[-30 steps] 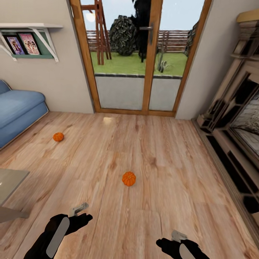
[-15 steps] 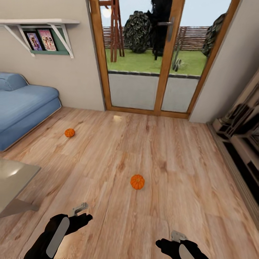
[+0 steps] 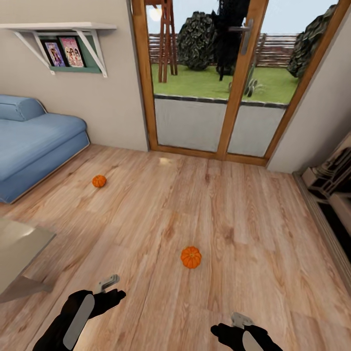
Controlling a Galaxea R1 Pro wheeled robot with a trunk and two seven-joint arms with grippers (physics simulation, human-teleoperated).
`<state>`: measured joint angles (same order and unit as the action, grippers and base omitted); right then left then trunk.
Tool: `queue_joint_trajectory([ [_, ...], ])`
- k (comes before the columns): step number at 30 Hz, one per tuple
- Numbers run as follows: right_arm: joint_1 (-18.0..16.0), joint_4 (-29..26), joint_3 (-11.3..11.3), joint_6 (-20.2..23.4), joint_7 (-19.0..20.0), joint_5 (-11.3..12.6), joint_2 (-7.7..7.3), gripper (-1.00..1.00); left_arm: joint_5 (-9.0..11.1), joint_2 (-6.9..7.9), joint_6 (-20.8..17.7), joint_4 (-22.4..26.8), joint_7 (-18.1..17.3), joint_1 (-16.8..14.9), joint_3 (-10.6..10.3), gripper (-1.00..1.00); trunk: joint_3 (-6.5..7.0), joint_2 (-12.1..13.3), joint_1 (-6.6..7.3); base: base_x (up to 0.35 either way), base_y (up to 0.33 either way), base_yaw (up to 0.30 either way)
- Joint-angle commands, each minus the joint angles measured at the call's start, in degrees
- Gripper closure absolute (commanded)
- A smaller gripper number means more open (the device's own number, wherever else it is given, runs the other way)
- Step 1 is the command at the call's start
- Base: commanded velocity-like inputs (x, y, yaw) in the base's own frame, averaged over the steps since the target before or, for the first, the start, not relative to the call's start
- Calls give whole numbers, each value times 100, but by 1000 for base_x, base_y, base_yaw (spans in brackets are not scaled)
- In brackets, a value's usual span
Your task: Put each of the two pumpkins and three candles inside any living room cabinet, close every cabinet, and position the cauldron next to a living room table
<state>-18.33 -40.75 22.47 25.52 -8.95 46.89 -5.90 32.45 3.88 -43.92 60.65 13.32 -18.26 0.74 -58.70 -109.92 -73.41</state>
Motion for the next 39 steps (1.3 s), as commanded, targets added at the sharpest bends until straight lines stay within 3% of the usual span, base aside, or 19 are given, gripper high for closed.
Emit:
queue_joint_trajectory([
  [1,-4,-17,34,6,-51,63,-8,-100,60,-1,-21,8,48,-2,1,-100,-5,-2,-2,299,-34,1],
  [24,-4,-21,39,6,-39,64,-8,-100,60,-1,-21,8,48,-2,5,-100,-5,-2,-2,319,-2,0],
  [39,-4,-21,47,6,-53,57,0,-100,60,-8,-21,8,48,-2,5,-100,-5,-2,-2,41,0,30],
])
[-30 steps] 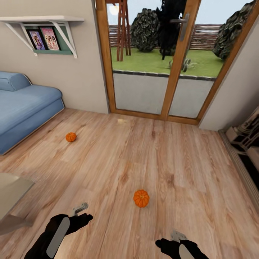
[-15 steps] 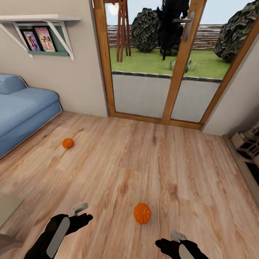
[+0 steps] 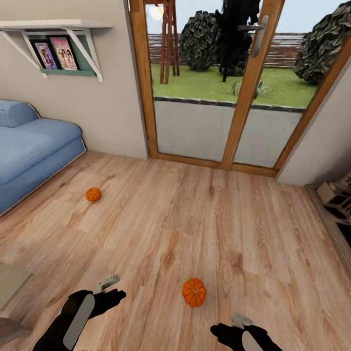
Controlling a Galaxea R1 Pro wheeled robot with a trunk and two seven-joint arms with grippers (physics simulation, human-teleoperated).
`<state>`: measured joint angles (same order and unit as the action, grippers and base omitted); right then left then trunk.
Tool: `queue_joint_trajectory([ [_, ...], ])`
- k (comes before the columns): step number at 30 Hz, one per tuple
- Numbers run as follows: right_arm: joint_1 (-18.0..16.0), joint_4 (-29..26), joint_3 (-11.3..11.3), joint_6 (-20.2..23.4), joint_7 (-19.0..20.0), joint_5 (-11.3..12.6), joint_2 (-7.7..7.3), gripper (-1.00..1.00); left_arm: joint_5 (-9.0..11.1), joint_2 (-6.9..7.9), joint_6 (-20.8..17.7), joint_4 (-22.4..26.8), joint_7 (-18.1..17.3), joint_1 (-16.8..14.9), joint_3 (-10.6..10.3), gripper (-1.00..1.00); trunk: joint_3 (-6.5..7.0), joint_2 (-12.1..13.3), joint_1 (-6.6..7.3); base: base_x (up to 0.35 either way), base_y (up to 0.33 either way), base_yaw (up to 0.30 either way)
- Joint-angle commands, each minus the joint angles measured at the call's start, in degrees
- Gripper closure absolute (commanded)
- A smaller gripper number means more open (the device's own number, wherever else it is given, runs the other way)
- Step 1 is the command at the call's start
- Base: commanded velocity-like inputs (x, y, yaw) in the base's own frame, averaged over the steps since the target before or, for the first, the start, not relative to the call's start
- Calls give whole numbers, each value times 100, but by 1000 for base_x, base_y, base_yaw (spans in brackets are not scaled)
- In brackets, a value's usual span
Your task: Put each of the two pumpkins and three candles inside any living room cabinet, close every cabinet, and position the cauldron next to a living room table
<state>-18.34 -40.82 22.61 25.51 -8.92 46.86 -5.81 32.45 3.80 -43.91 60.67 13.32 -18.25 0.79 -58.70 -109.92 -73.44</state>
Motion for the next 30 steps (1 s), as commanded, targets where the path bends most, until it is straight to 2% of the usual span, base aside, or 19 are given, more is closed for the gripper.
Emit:
queue_joint_trajectory([
  [1,-3,-14,33,6,-56,61,-8,-100,59,-1,-21,6,48,-3,0,-100,-4,-2,1,0,0,229],
  [13,-3,-14,31,6,-57,60,-8,-100,59,-2,-21,6,48,-3,4,-100,-4,-2,1,2,0,276],
  [18,-3,-14,27,6,-57,60,-8,-100,59,-2,-21,6,48,-3,1,-100,-6,-2,1,190,145,276],
  [30,-3,-14,24,6,-50,60,-8,-100,59,-8,-21,6,48,-3,-14,-100,-8,-2,1,91,15,36],
])
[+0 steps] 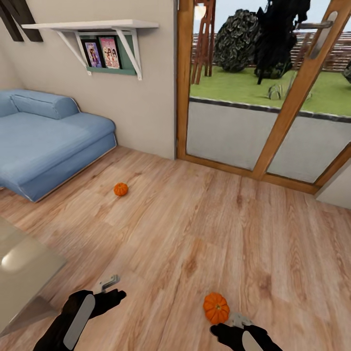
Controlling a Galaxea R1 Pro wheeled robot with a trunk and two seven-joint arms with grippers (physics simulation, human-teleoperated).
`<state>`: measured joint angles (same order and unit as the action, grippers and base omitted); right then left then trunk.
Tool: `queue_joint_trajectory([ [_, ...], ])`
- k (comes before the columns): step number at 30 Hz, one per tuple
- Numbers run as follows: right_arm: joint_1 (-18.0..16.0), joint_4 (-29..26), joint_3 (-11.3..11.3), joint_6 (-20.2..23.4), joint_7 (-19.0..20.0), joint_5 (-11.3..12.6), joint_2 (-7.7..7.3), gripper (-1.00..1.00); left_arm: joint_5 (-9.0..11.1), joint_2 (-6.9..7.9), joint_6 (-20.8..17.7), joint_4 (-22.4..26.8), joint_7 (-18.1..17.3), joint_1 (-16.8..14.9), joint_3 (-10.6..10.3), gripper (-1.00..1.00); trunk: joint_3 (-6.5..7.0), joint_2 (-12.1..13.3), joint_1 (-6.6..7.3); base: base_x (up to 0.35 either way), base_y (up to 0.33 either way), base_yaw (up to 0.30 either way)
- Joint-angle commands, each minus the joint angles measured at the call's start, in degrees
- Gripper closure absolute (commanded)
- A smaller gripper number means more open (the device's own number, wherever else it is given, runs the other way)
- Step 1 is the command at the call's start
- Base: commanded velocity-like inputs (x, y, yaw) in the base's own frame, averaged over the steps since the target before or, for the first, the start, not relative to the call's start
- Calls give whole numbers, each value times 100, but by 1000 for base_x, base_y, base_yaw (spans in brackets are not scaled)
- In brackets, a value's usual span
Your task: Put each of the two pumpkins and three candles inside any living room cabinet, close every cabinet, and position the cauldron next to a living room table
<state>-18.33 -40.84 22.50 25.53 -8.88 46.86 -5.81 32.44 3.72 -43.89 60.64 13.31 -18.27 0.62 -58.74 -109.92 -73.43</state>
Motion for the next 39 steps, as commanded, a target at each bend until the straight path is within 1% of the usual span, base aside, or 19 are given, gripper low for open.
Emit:
queue_joint_trajectory([
  [1,-4,-11,35,5,-54,60,-8,-100,61,-1,-23,9,49,-2,1,-100,-4,-2,0,108,-218,1],
  [10,-4,-11,35,5,-51,60,-8,-100,60,4,23,9,49,-2,-4,-100,-4,-2,0,139,-112,0],
  [14,-4,-11,35,5,-45,60,-8,-100,61,6,189,9,46,-2,-12,-100,-4,-2,0,168,58,0],
  [21,-4,-12,-3,-2,-36,68,-19,-100,66,-6,221,9,40,-2,-23,-100,-4,-2,0,57,14,0],
  [24,-4,-6,-35,-19,-30,82,-61,-100,74,-12,214,39,40,-2,-14,-100,-4,-2,0,1,0,0],
  [26,-4,4,-105,-137,-24,99,-116,-100,77,-16,198,76,44,-2,-6,-100,-4,-2,0,0,0,0],
  [27,-4,8,-166,-228,-22,111,-195,-100,77,-19,181,97,45,-2,-4,-100,-4,-2,0,0,0,0],
  [28,-4,11,-260,-328,-7,128,-355,-100,78,-24,159,157,47,-2,-3,-100,-4,-2,0,0,0,0],
  [30,-4,17,-383,-396,106,147,-581,-100,81,-27,142,308,48,-2,-2,-100,-4,-2,0,0,0,0],
  [31,-4,18,-412,-406,168,150,-635,-100,82,-28,139,352,48,-2,-3,-100,-4,-2,0,0,0,0],
  [32,-4,28,-473,-421,324,156,-733,-100,84,-28,131,431,48,-2,-5,-100,-4,-2,0,0,0,0],
  [33,-4,107,-586,-442,623,161,-851,-100,85,-29,120,520,48,-2,-8,-100,-22,-42,-22,0,0,0],
  [34,-4,207,-677,-454,837,161,-902,-100,86,-29,106,555,48,-2,-8,-100,-40,-82,-44,0,0,0],
  [36,-4,440,-910,-515,1230,157,-955,-100,88,-34,82,591,48,-2,-9,-100,-76,-162,-88,0,0,0],
  [38,-4,619,-1114,-685,1489,144,-977,-100,93,-37,72,607,48,-2,-9,-100,-112,-243,-132,0,0,0],
  [39,-4,673,-1172,-781,1560,136,-983,-100,94,-37,65,622,49,-2,-9,-100,-130,-283,-154,0,0,0],
])
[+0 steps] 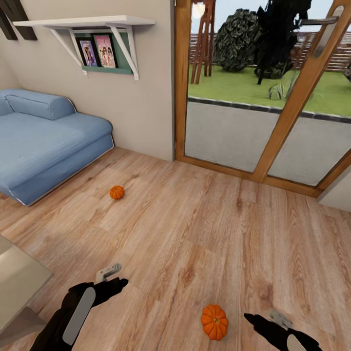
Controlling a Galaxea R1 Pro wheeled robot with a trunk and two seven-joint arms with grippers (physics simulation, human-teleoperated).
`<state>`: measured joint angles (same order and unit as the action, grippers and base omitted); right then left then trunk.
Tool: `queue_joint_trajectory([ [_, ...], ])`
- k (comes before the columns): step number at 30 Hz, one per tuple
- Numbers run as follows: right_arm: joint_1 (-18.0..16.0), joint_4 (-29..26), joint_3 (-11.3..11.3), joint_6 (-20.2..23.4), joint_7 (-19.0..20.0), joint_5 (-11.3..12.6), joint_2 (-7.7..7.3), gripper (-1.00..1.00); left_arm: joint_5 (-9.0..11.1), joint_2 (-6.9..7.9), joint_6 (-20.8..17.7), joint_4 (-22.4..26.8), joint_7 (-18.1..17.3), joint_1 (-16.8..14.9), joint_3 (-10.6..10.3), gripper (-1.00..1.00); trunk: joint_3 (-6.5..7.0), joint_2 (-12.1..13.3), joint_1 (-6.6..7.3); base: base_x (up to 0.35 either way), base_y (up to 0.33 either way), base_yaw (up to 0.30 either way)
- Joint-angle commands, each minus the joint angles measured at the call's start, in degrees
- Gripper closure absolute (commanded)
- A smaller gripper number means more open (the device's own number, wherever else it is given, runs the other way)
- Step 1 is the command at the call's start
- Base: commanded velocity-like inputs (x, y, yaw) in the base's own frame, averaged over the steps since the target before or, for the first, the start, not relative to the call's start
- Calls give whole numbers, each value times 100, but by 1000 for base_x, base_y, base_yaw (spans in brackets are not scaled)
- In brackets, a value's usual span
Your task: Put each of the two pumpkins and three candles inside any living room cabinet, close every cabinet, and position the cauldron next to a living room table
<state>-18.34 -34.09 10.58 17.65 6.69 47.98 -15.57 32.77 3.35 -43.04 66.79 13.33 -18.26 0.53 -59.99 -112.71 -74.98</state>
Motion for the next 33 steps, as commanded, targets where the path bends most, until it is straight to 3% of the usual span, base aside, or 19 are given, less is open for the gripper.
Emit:
queue_joint_trajectory([
  [1,-3,33,-17,-79,49,19,-10,-100,60,2,-45,46,47,-2,-8,-100,-23,-43,-22,0,0,0],
  [9,-3,84,-44,-253,143,-19,29,-100,84,-19,-717,971,51,-2,-134,-100,-166,-364,-198,0,0,0],
  [18,-3,86,-46,-229,148,-17,23,-100,69,-322,-818,1123,56,-2,-483,-100,-328,-725,-395,0,0,0],
  [26,-3,86,-60,-235,198,-12,3,-100,114,-362,-836,1135,48,-2,-523,-100,-471,-1046,-571,0,0,0],
  [29,-3,135,-95,-228,482,19,-14,-100,115,-363,-839,1135,47,-2,-587,-100,-525,-1166,-637,0,0,0],
  [31,-38,179,-134,-178,767,32,-94,-100,121,-356,-863,1136,42,-2,-618,-100,-561,-1247,-681,0,0,0],
  [33,-78,194,-202,-5,963,46,-284,-100,123,-359,-893,1135,40,-2,-633,-100,-597,-1327,-725,0,0,0],
])
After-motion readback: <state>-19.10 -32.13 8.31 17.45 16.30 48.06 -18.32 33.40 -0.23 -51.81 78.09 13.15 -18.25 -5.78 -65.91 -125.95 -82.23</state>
